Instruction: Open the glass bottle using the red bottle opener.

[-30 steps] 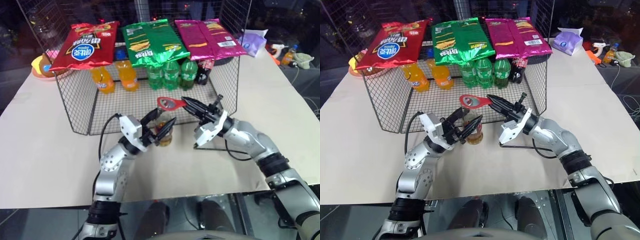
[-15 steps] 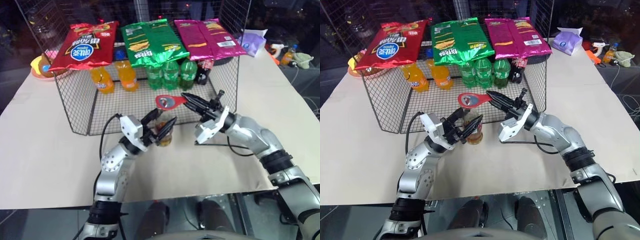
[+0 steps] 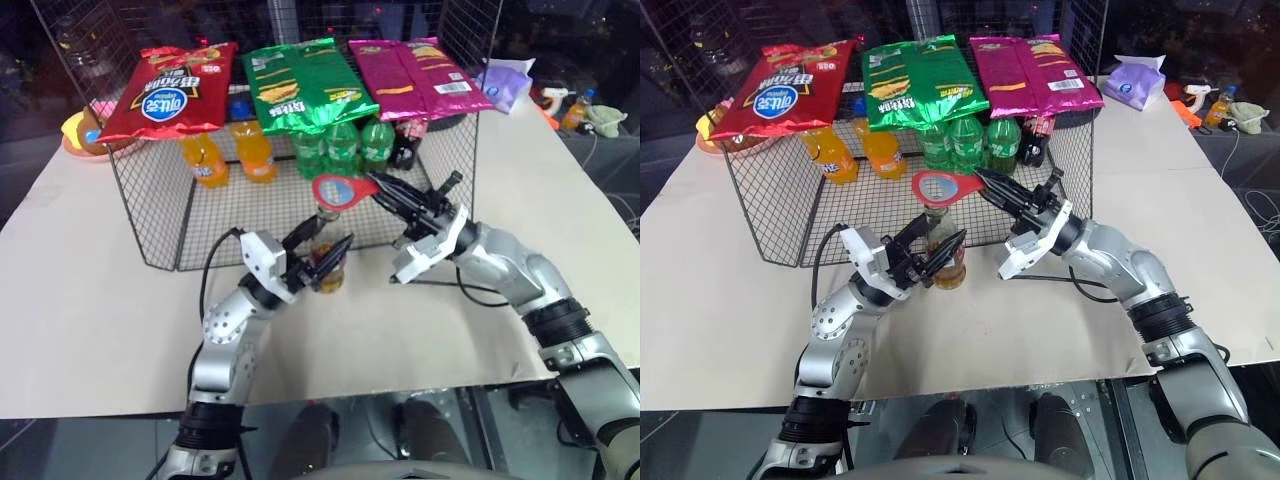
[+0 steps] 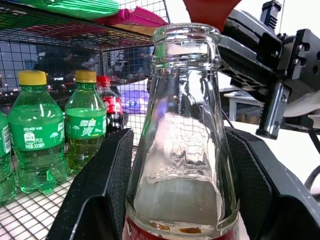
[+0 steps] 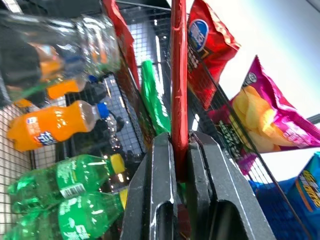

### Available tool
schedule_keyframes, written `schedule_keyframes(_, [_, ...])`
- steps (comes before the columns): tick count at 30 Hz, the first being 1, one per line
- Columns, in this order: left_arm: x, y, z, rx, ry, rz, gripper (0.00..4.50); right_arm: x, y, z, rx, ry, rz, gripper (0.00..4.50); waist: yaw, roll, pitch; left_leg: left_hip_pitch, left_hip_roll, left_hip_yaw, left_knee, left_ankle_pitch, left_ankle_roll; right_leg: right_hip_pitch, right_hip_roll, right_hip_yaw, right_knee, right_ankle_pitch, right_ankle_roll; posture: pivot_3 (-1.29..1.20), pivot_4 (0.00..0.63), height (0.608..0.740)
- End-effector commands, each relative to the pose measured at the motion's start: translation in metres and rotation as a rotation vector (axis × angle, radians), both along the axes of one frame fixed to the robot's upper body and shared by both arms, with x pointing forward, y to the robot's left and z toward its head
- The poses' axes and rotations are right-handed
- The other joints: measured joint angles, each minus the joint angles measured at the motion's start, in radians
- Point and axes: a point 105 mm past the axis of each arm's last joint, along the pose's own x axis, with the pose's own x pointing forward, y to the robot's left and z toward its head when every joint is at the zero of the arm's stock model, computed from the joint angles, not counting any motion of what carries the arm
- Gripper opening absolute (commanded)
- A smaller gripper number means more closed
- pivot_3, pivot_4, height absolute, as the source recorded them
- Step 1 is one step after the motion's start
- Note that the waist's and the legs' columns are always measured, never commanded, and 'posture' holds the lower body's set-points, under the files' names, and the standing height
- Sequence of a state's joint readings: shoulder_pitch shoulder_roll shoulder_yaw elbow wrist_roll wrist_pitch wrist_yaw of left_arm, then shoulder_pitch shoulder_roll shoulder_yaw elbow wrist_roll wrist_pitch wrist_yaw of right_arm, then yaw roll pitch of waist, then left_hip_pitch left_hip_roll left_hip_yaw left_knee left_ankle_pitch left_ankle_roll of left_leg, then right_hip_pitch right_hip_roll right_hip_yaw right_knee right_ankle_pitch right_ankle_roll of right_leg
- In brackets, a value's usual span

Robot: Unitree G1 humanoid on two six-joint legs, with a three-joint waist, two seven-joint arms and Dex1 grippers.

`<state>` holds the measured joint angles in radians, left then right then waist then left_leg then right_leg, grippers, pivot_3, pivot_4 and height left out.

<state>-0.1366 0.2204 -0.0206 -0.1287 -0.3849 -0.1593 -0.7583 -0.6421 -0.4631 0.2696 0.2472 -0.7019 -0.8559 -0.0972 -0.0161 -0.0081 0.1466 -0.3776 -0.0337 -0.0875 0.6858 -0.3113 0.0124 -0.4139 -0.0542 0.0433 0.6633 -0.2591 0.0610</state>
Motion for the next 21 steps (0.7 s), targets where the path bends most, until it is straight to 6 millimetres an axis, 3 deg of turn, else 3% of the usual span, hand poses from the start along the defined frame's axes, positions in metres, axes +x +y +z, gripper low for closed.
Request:
schedule_keyframes(1, [-0.0041,-0.0045,0.0030,-0.006,-0.014,-0.014,2.24,0.0000,-0.0062,0.0146,0.066,-0.026,-0.006,0.04,0.000,0.000,0.000,0.000,0.000,0.000,0.000,0.000,0.000,0.000,0.000,0.000,0.000,0.000,0.000,0.00,0.150,0.740])
schedule_keyframes(21, [-0.0024,-0.0007,0.0042,-0.010,-0.011,0.014,2.24,0.0087,-0.0143,0.0111,0.134,0.052,-0.051,0.04,-0.001,0.000,0.000,0.000,0.000,0.000,0.000,0.000,0.000,0.000,0.000,0.000,0.000,0.000,0.000,0.00,0.150,0.740])
